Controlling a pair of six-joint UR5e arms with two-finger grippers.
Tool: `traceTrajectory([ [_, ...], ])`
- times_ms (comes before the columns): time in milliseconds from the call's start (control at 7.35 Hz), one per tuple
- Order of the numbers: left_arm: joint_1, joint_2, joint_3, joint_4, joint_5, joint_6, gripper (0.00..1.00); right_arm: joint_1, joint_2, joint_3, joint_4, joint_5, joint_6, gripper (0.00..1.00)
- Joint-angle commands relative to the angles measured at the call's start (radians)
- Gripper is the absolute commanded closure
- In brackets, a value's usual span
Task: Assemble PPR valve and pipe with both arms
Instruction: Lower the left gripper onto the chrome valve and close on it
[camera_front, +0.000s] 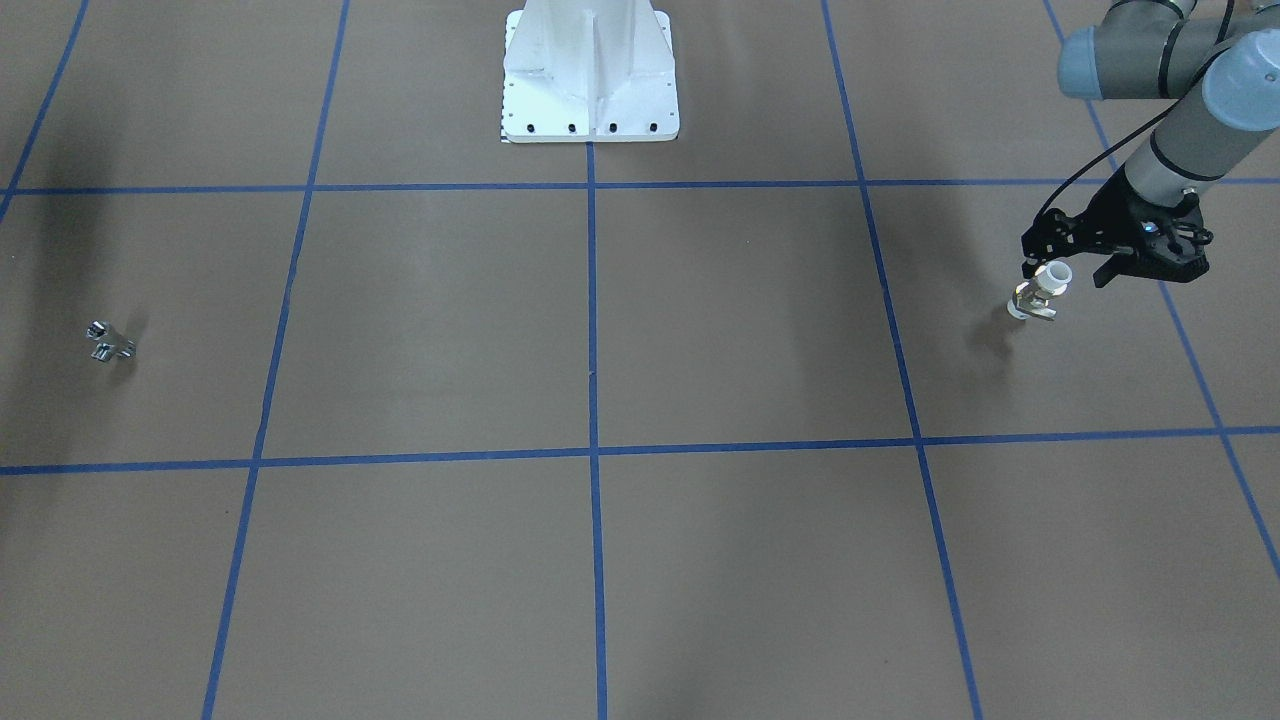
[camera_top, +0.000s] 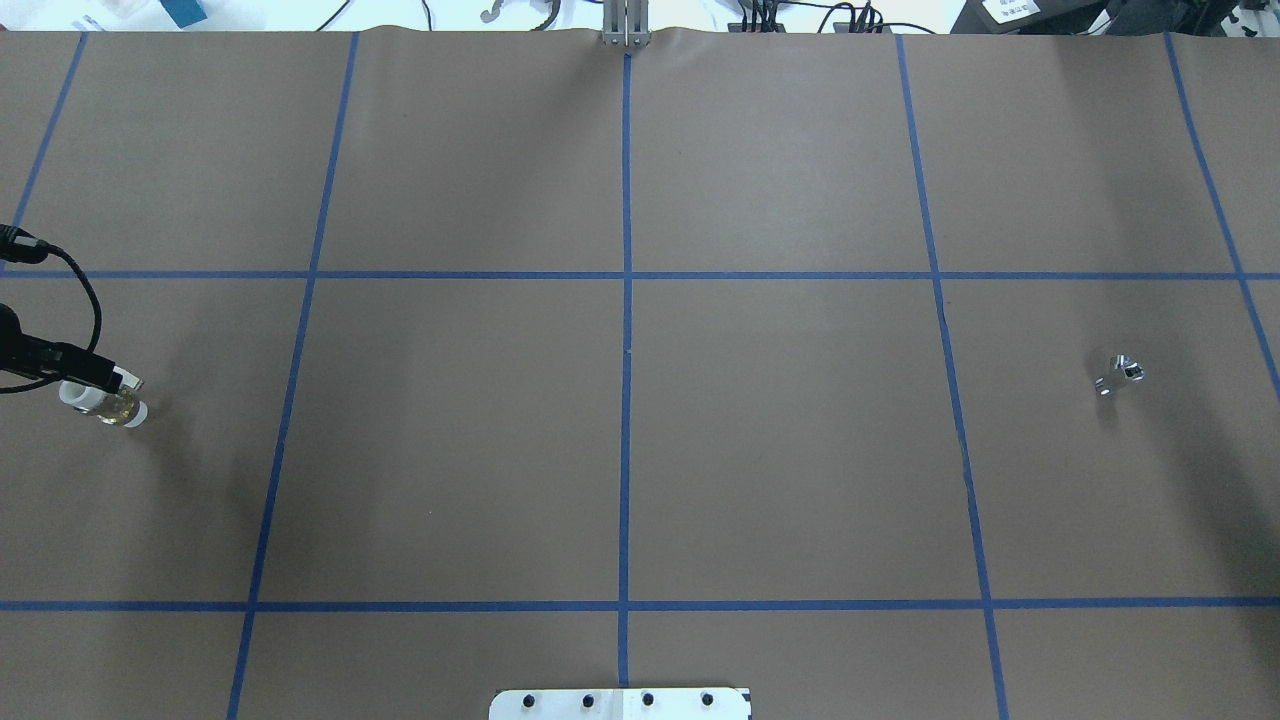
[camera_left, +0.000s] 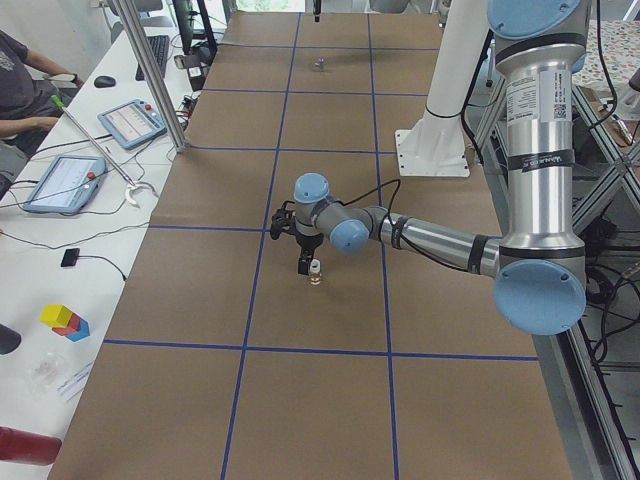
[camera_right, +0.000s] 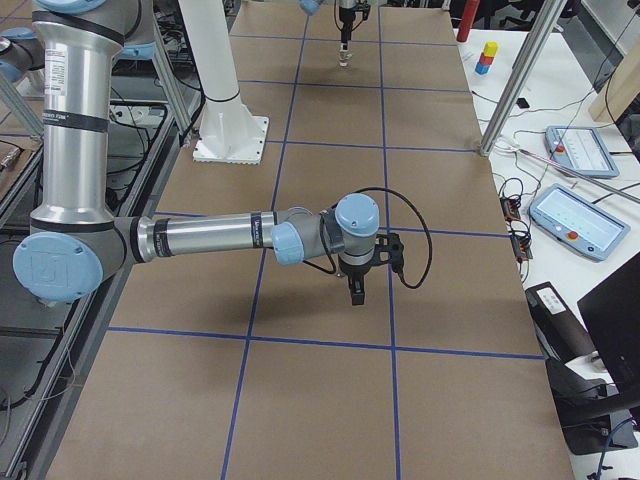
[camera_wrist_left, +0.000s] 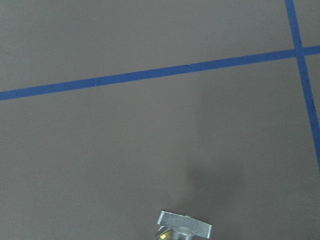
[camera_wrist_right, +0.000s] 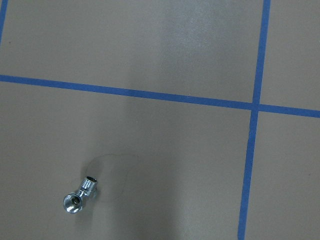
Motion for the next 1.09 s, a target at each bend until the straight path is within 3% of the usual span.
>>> traceTrajectory([
  [0, 0.0, 0.008, 0.001, 0.0, -0.034, 0.0, 0.22, -0.001, 0.001, -0.002, 0.0, -0.001, 0.0, 0.0],
  [952, -0.001, 0.01, 0.007, 0.001, -0.032, 0.0, 0.27, -0.002, 0.001, -0.008, 0.0, -0.001, -0.001, 0.0],
])
